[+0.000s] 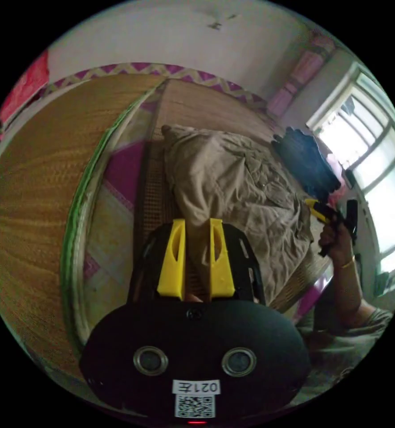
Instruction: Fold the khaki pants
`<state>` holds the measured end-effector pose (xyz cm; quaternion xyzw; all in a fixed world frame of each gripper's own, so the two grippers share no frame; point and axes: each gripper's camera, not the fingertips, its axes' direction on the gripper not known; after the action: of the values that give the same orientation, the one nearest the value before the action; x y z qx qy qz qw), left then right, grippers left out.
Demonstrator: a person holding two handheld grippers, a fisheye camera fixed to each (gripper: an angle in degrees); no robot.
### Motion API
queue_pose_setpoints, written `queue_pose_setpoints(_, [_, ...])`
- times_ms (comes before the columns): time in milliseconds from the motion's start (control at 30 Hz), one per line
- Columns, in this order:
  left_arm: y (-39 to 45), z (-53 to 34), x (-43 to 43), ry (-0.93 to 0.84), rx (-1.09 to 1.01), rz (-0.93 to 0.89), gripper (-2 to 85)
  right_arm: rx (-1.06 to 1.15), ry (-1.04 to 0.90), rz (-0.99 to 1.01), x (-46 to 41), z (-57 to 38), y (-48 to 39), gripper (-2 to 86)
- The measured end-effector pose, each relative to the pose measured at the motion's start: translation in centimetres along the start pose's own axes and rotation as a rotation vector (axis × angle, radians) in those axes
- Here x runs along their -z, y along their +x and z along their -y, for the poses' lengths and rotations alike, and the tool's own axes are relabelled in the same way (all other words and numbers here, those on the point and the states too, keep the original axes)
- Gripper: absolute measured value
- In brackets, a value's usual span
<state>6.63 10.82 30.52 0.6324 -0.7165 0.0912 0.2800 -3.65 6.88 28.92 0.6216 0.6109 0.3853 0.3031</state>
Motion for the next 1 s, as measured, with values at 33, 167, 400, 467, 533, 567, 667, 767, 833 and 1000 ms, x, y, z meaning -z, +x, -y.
queue_pose_setpoints(33, [0.5, 0.6, -0.1, -0.022, -0.083, 0.032, 7.7, 0.033, 0.022, 0.0, 0.6, -0.1, 0.0, 8.0])
queue_pose_setpoints(167, [0.4, 3.4, -0.4, -0.066, -0.244, 0.098, 6.9, 0.141, 0.014, 0.02, 2.4, -0.3, -1.0, 4.2])
queue_pose_setpoints(400, [-1.7, 2.2, 3.8, 0.035, -0.209, 0.042, 3.3, 0.23, -0.019, -0.007, 4.2, -0.1, -4.9, 2.5])
queue_pose_setpoints(467, [-1.3, -1.6, 7.9, 0.163, -0.206, -0.009, 0.0, 0.273, -0.023, -0.025, 4.6, 1.2, -7.9, 2.2])
queue_pose_setpoints(533, [-0.5, -4.9, 10.7, 0.239, -0.221, -0.049, -0.5, 0.335, -0.022, -0.034, 4.2, 2.6, -11.8, 2.1])
queue_pose_setpoints(567, [0.1, -7.1, 12.4, 0.281, -0.23, -0.058, -0.7, 0.398, -0.025, -0.038, 3.1, 3.5, -15.4, 2.1])
queue_pose_setpoints(667, [1.5, -12.0, 15.7, 0.371, -0.227, -0.074, -0.8, 0.583, -0.063, -0.032, -2.0, 4.7, -26.2, 2.3])
queue_pose_setpoints(767, [2.6, -14.7, 17.2, 0.389, -0.248, -0.04, -0.9, 0.734, -0.069, 0.047, -7.8, 3.8, -37.1, 3.2])
queue_pose_setpoints(833, [2.7, -15.3, 17.3, 0.374, -0.252, -0.014, -0.9, 0.804, -0.021, 0.167, -9.6, 2.4, -42.6, 4.0])
queue_pose_setpoints(1000, [1.0, -15.9, 17.1, 0.349, -0.195, 0.005, -0.9, 0.845, 0.057, 0.375, -10.2, -0.5, -48.0, 6.9])
